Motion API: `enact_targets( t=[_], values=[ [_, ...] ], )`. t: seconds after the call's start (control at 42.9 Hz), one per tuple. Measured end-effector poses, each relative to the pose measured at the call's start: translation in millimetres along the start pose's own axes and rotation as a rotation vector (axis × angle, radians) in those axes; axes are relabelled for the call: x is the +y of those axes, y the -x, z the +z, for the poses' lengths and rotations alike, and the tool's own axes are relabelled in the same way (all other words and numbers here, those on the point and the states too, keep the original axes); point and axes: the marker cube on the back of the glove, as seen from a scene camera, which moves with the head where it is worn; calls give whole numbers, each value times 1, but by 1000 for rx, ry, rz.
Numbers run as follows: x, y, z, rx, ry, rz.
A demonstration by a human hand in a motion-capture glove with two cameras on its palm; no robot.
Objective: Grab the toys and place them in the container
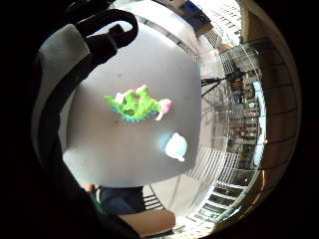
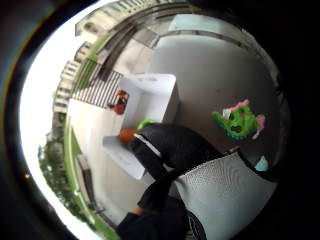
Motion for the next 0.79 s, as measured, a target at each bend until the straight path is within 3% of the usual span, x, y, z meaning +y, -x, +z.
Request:
enact_targets(
  t=[0.187, 0.793],
  values=[
    [-13, -99, 59, 55, 58, 73],
    [2, -139, 230, -47, 280, 180]
  ],
)
